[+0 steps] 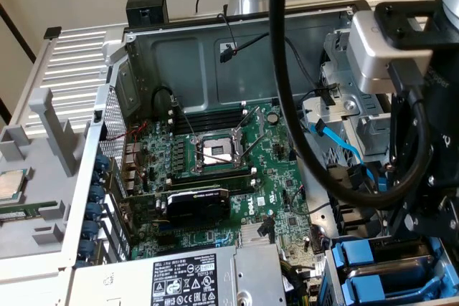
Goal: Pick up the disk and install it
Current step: 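Insert the first disk wire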
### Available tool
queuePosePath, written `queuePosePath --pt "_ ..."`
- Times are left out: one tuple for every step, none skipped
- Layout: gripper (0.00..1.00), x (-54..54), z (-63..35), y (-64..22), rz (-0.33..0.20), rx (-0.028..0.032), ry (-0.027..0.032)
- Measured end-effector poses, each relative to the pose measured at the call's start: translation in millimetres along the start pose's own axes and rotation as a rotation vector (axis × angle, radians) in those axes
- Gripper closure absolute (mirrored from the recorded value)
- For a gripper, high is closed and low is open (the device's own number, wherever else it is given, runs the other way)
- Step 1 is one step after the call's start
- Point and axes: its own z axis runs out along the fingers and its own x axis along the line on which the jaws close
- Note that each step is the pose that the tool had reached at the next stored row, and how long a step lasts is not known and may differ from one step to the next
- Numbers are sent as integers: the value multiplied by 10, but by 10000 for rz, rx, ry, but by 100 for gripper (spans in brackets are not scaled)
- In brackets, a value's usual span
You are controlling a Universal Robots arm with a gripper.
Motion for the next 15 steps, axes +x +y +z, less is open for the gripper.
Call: queuePosePath --pt "83 0 0 0 1 -1 1" --pt "83 0 1 0 1 -2 2" --pt "83 1 4 0 2 -4 -2" --pt "83 2 5 0 2 -4 -6" --pt "83 1 6 0 2 -5 -6" --pt "83 2 8 -1 1 -6 -6" --pt "83 2 10 -1 0 -11 -9" --pt "83 2 11 -1 -4 -23 -10" --pt "83 2 11 -1 -19 -35 -9" --pt "83 2 13 -1 -33 -37 -16" --pt "83 1 13 -1 -44 -38 -23" --pt "83 1 14 -1 -55 -39 -34" --pt "83 2 14 -1 -75 -39 -43" --pt "83 1 15 -1 -103 -39 -52" --pt "83 1 15 -1 -121 -39 -58"
